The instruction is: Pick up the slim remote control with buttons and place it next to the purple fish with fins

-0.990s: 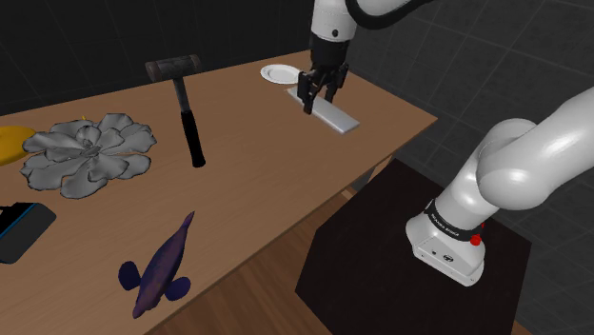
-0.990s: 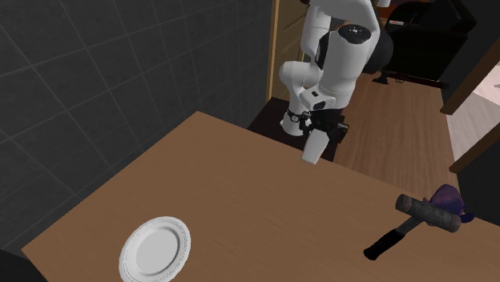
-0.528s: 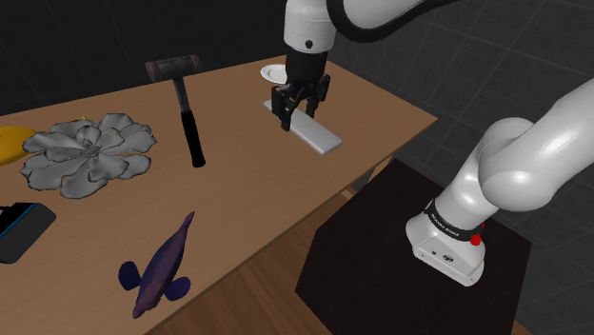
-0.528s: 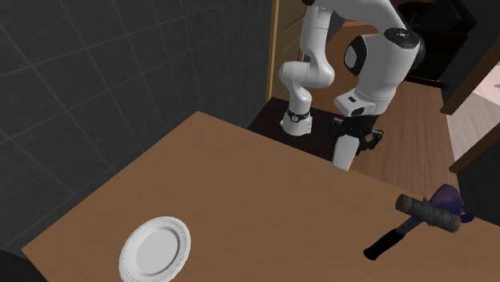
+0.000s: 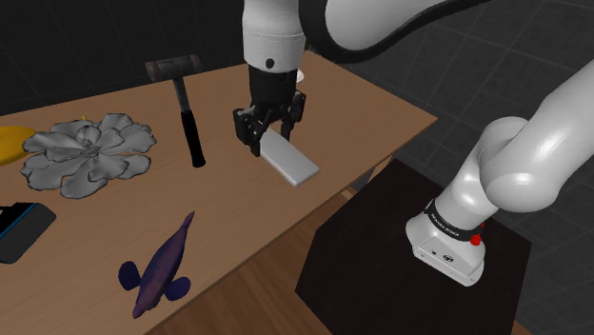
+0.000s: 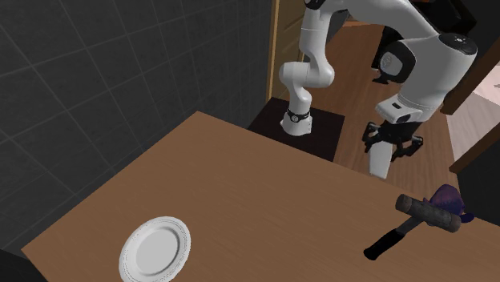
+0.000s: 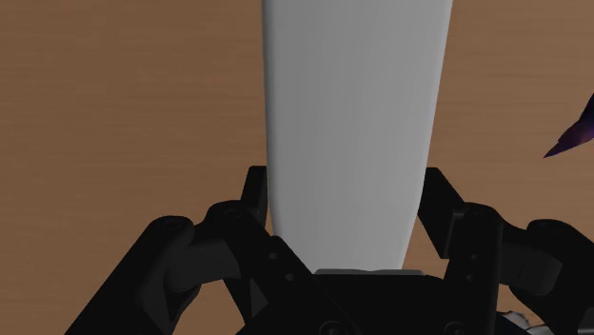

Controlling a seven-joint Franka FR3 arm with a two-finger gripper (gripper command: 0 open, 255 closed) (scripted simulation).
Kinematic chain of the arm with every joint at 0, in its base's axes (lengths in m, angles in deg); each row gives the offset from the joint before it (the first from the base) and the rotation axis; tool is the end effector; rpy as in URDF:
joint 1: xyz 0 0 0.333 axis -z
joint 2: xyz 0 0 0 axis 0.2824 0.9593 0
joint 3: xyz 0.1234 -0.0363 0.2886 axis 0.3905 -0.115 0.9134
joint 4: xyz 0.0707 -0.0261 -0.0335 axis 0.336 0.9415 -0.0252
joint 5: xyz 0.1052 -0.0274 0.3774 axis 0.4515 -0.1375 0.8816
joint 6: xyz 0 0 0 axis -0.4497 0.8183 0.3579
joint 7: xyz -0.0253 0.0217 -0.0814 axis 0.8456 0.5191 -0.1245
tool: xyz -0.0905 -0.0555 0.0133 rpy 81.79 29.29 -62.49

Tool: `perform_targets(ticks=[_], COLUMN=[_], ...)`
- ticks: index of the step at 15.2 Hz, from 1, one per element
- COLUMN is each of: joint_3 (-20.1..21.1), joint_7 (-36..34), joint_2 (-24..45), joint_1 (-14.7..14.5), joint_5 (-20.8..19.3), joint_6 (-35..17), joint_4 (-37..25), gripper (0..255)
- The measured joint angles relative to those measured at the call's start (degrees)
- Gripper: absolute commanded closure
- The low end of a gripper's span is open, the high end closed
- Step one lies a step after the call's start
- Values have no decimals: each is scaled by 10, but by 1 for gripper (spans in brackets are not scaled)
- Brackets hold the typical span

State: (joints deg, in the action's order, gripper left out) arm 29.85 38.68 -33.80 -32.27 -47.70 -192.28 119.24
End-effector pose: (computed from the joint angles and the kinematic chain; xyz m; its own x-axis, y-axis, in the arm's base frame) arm 0.3649 0.3471 0.4643 0.9986 -0.0528 -0.0080 -0.0528 -0.9986 0.0088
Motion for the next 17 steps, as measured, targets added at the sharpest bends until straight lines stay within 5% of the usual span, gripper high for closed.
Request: perform_targets(ticks=[17], joint_3=[15], joint_7=[-28], joint_2=[66], joint_1=[-2], joint_5=[-28], joint_6=[-129], joint_4=[70], gripper=[255])
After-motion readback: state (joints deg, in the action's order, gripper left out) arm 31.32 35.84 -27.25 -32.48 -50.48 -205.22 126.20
